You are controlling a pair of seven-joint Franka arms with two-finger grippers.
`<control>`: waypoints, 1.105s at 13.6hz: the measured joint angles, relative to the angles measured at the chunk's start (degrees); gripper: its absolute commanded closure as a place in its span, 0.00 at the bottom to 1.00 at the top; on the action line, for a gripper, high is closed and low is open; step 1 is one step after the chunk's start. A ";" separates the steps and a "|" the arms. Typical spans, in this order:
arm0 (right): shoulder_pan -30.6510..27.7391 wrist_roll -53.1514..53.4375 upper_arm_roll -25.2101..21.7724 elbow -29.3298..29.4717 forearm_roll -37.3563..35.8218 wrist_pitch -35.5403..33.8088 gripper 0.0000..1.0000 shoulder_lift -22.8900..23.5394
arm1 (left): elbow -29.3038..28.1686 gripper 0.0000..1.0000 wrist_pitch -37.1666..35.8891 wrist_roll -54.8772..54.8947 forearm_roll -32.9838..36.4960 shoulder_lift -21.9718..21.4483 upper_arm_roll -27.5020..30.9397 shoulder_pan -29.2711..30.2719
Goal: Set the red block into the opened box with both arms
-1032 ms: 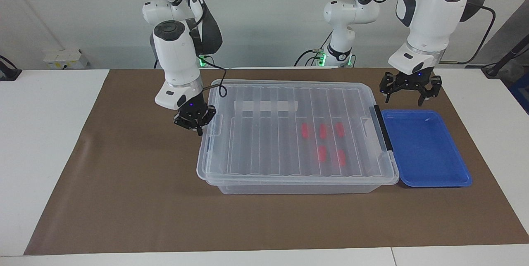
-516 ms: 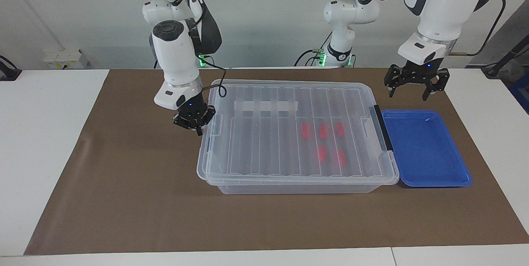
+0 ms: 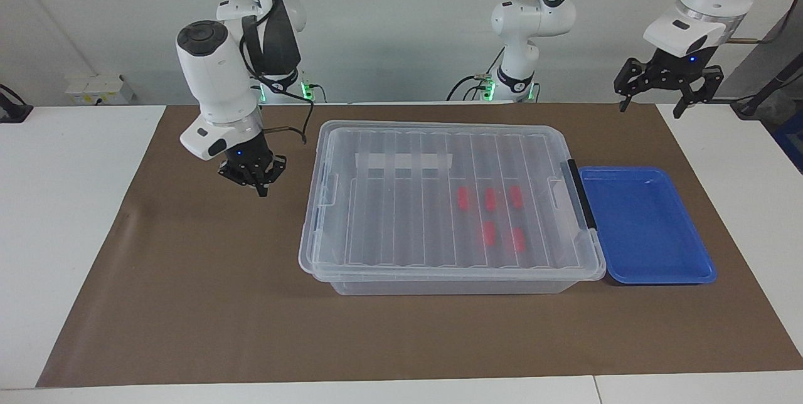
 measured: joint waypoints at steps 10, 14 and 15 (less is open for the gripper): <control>-6.24 3.34 -0.31 8.81 0.01 -15.83 0.00 -5.25 | -3.54 0.00 2.74 0.96 0.00 -1.49 -0.08 0.11; -6.66 3.34 -0.42 16.43 0.01 -25.29 0.00 -5.18 | -3.92 0.00 2.81 0.96 0.00 -1.56 -0.08 0.12; -6.66 3.34 -0.42 17.06 0.01 -26.69 0.00 -5.16 | -4.14 0.00 2.82 0.96 0.00 -1.59 -0.08 0.12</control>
